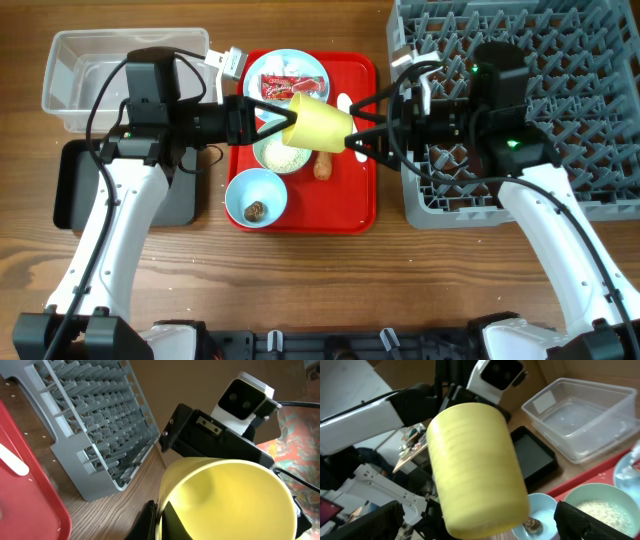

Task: Sort waste into correct bins and load items into the dishwasher rack
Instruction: 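Carry the yellow cup with the right gripper into the grey rack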

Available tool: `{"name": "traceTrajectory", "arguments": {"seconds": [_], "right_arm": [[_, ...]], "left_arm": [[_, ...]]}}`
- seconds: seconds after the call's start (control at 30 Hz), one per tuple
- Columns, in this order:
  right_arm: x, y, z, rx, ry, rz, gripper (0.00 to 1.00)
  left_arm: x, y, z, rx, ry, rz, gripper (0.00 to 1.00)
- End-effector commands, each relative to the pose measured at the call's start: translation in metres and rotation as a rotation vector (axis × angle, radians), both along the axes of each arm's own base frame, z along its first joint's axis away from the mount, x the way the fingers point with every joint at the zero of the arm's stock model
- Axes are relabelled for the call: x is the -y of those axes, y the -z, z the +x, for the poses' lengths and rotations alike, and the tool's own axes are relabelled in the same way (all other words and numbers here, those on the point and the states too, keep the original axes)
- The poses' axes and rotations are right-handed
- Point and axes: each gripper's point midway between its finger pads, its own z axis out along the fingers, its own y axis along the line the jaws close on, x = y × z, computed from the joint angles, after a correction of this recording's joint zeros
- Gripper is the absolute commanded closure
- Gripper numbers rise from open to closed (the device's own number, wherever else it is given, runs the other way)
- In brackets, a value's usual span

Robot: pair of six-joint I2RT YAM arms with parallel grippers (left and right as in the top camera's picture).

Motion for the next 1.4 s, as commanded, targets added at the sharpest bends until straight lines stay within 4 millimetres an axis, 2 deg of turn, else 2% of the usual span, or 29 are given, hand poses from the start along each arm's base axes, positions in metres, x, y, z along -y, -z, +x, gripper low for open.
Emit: {"name": "traceTrajectory", "arguments": {"seconds": [0.0, 0.1, 0.27, 0.3, 0.4, 0.57, 0.67, 0.7, 0.73, 0.77, 0.87, 0.97, 1.1, 1.17, 1.27, 1.37], "right_arm": [[-0.011, 0.004, -0.008, -0.006, -0.038, -0.001, 0.00], [-0.020, 0.008, -0.008, 0.001, -0.021, -0.025, 0.02], [-0.025, 0.011, -0.007, 0.004, -0.019, -0.035, 0.16], [-0.025, 0.011, -0.007, 0.010, -0.020, -0.033, 0.22], [-0.025, 0.007, -0.005, 0.008, -0.016, -0.023, 0.28], [-0.026, 0.005, -0.004, 0.006, -0.012, -0.016, 0.44], [-0.025, 0.004, -0.002, 0.013, -0.005, -0.016, 0.48], [-0.024, 0.004, 0.002, 0.008, 0.021, -0.023, 0.50], [-0.021, 0.004, 0.007, -0.011, 0.055, -0.030, 0.49], [-0.016, 0.005, 0.013, -0.023, 0.089, -0.035, 0.50], [0.004, 0.004, 0.030, -0.064, 0.205, -0.048, 0.50], [0.030, 0.012, 0.049, -0.128, 0.377, -0.119, 0.50], [0.071, 0.021, 0.065, -0.187, 0.625, -0.329, 0.50], [0.089, 0.013, 0.069, -0.176, 0.724, -0.417, 0.50], [0.128, -0.005, 0.079, -0.145, 0.935, -0.548, 0.53], [0.164, -0.003, 0.083, -0.132, 1.104, -0.686, 0.53]], "left_arm": [[0.004, -0.009, -0.002, 0.041, 0.032, -0.018, 0.96], [0.012, -0.012, -0.005, 0.071, 0.058, -0.021, 0.96], [0.025, -0.015, -0.010, 0.105, 0.097, -0.025, 0.96], [0.025, -0.015, -0.011, 0.105, 0.098, -0.025, 0.96], [0.025, -0.015, -0.011, 0.104, 0.098, -0.025, 0.96], [0.025, -0.015, -0.010, 0.105, 0.097, -0.025, 0.94], [0.025, -0.014, -0.009, 0.105, 0.091, -0.019, 0.69], [0.025, -0.013, -0.008, 0.104, 0.086, -0.015, 0.58], [0.024, -0.011, -0.007, 0.106, 0.078, -0.008, 0.53], [0.024, -0.008, -0.005, 0.094, 0.060, 0.007, 0.47], [0.019, 0.009, 0.005, 0.043, -0.024, 0.084, 0.39], [0.008, 0.033, 0.017, -0.022, -0.133, 0.198, 0.34], [-0.013, 0.065, 0.029, -0.091, -0.279, 0.365, 0.32], [-0.021, 0.075, 0.032, -0.109, -0.323, 0.421, 0.32], [-0.032, 0.086, 0.034, -0.130, -0.375, 0.489, 0.32], [-0.038, 0.092, 0.034, -0.149, -0.401, 0.530, 0.32]]}}
